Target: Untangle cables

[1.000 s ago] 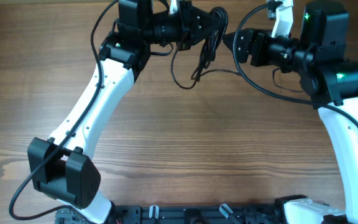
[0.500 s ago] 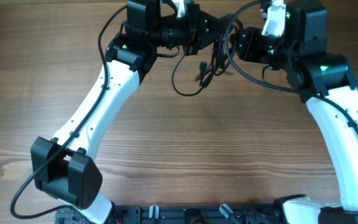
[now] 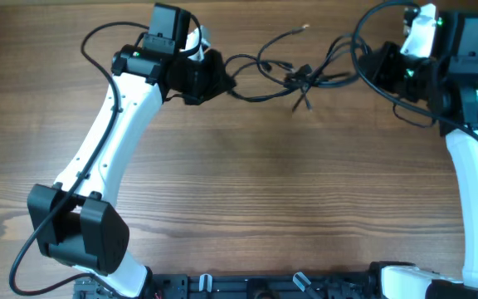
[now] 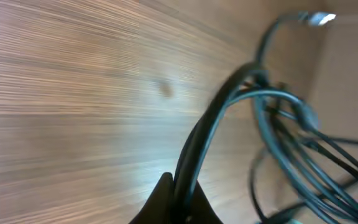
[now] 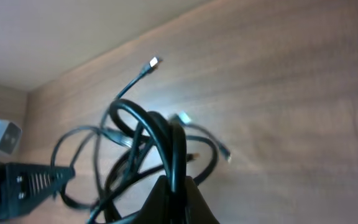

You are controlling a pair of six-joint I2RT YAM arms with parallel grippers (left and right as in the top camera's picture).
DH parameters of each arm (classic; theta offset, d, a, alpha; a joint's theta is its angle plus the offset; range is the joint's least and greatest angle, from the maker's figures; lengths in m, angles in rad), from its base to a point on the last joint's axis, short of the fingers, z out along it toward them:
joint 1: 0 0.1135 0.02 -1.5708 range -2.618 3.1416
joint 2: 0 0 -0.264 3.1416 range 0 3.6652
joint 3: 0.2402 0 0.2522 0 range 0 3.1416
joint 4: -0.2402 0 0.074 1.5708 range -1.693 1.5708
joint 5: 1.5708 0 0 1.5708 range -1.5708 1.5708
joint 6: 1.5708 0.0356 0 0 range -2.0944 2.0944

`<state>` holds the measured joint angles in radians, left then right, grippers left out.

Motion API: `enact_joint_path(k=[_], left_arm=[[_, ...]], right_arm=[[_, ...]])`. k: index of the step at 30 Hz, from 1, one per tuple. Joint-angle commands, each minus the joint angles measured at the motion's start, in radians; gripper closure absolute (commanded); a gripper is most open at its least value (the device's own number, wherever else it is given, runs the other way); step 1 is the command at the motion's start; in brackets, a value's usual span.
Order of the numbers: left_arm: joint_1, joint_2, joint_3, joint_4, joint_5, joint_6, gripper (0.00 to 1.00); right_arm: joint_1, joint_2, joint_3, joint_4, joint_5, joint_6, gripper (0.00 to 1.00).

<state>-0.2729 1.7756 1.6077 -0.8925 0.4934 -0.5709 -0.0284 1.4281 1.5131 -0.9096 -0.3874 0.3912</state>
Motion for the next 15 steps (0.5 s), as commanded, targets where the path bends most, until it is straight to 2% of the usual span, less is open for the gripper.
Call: enact_joint_path(k=[1,3,5,8,10,11,13,15], left_arm=[[0.069,-0.006,-0.004,-0.042,-0.264,0.1,0.96],[0.108,-0.006,-0.004,-0.044,-0.28,0.1,0.96],[0.146,-0.006,-0.004,-0.044,-0.282,0.1,0.96],[0.209,-0.006,-0.004,-0.035,-0.213,0.116,0.96],[0.248,-0.006,-0.004,-0.002,0.026,0.271,0.96],[0.272,-0.006,-0.004,0.018,0.183,0.362,0.96],[0.304,-0.006,-0.004,0.026,0.386,0.469,0.96],[0.327,-0.006,-0.004,0.02,0.5,0.537,0.96]], right_arm=[[-0.105,-0.029,0.01,-0.045,0.168,-0.016,0.96],[-0.146,-0.029,0.01,-0.111,0.31,0.008,0.96],[-0.155,-0.026,0.01,-0.146,0.328,0.006,0.96],[-0.127,-0.013,-0.015,-0.119,-0.031,-0.185,0.96],[-0.088,0.012,-0.036,-0.122,-0.284,-0.348,0.96],[-0.06,0.036,-0.041,-0.132,-0.346,-0.388,0.96],[-0.01,0.085,-0.048,-0.137,-0.356,-0.397,0.96],[0.034,0.14,-0.048,-0.138,-0.353,-0.4,0.96]])
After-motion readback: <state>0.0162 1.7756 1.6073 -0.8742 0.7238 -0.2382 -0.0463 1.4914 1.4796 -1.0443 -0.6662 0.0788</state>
